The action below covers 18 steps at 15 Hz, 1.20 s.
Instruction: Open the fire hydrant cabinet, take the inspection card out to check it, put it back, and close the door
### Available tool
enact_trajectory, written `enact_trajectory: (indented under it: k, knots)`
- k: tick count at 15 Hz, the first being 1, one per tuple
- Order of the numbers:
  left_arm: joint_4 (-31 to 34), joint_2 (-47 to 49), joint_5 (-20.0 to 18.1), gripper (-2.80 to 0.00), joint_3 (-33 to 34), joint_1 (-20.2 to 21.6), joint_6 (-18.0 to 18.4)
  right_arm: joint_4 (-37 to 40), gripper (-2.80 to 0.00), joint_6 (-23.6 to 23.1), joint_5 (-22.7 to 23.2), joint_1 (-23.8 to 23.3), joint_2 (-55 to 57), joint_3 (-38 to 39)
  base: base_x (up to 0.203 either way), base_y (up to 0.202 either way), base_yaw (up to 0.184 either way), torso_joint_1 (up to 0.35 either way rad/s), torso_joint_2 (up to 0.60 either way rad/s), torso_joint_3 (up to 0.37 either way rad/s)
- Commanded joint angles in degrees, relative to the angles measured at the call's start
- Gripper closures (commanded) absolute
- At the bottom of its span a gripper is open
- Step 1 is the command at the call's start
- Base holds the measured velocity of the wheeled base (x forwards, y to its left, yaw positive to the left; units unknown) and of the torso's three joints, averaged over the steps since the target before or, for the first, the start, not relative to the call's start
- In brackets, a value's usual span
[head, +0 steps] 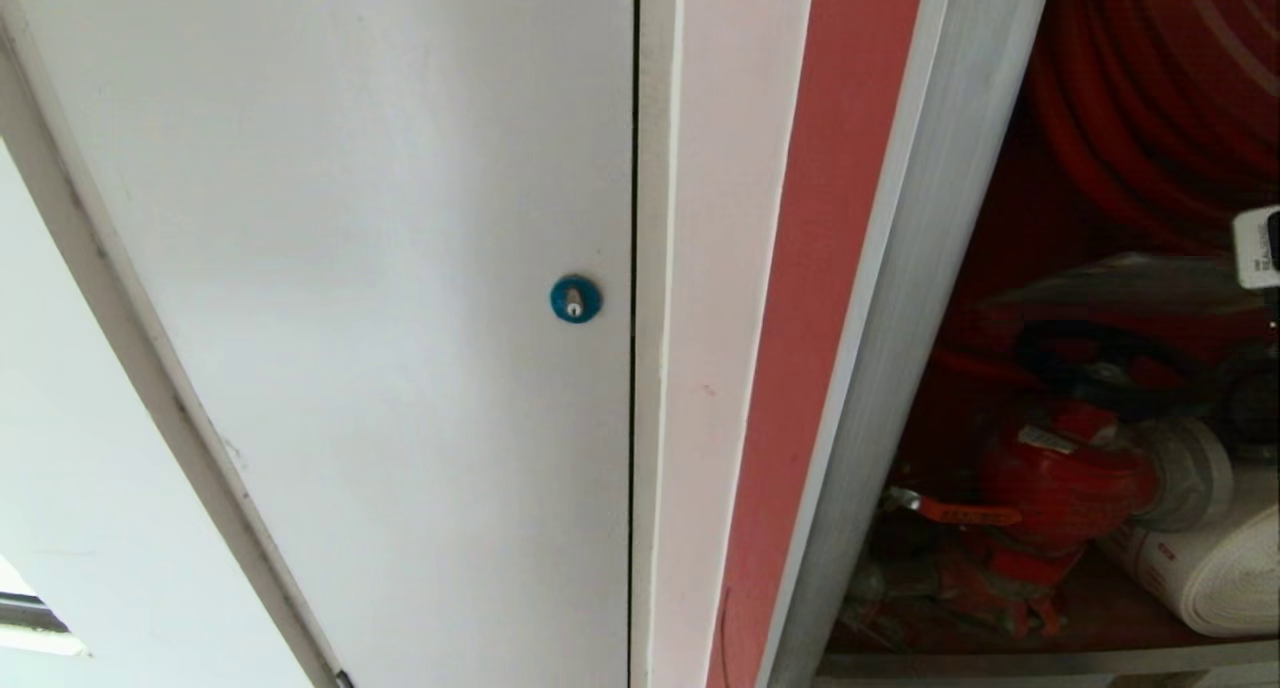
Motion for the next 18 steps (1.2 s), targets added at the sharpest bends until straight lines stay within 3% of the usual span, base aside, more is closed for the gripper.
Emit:
enact_trajectory:
  k: [1,12,18]
  knots:
    - [0.0,0.0,0.0,0.00,0.2,0.0,0.0,0.2,0.00,-0.5,-0.1,-0.3,1.1,0.1,0.000,0.000,0.000,0.000,0.00,0.000]
    - [0.0,0.0,0.0,0.00,0.2,0.0,0.0,-1.1,0.00,-0.5,-0.1,-1.1,2.3,0.2,0.000,0.000,0.000,0.000,0.00,0.000]
    - [0.0,0.0,0.0,0.00,0.2,0.0,0.0,-1.1,0.00,-0.5,0.4,-1.1,0.4,4.2,0.000,0.000,0.000,0.000,0.00,0.000]
